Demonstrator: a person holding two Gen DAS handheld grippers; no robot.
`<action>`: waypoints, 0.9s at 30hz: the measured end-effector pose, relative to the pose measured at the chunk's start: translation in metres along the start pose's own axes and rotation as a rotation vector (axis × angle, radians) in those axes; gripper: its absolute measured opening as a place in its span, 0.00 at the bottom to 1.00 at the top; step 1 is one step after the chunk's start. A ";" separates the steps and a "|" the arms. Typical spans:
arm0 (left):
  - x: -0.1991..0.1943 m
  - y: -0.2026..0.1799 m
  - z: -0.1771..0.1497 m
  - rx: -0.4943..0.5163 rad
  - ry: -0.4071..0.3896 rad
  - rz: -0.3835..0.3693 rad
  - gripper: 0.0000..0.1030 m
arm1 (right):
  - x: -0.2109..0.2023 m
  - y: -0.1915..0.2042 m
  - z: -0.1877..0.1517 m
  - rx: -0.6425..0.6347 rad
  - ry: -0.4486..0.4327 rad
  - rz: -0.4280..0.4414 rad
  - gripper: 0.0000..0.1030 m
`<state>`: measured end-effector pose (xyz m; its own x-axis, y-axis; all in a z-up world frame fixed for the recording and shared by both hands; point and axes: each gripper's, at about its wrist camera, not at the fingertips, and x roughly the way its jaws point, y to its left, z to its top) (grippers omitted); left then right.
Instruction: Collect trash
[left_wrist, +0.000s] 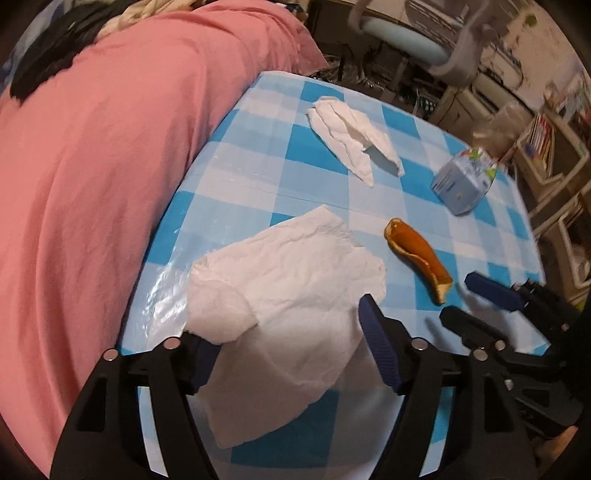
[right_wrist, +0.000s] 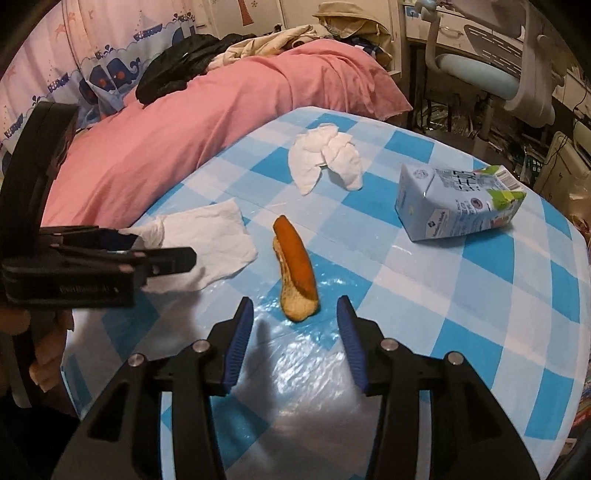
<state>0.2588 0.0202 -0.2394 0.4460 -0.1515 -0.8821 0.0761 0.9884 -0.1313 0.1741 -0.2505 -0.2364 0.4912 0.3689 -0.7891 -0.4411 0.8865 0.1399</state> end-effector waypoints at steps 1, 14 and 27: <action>0.002 -0.005 0.000 0.028 0.000 0.030 0.69 | 0.001 0.000 0.000 -0.001 0.003 0.003 0.45; -0.021 -0.007 0.000 0.121 0.012 0.010 0.73 | 0.009 0.001 0.003 -0.016 0.017 -0.002 0.44; 0.010 -0.012 0.004 0.182 -0.001 0.099 0.68 | 0.012 -0.001 0.004 -0.014 0.019 -0.022 0.21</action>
<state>0.2658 0.0070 -0.2450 0.4603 -0.0540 -0.8861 0.1921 0.9806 0.0400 0.1839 -0.2460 -0.2434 0.4866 0.3440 -0.8031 -0.4412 0.8901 0.1140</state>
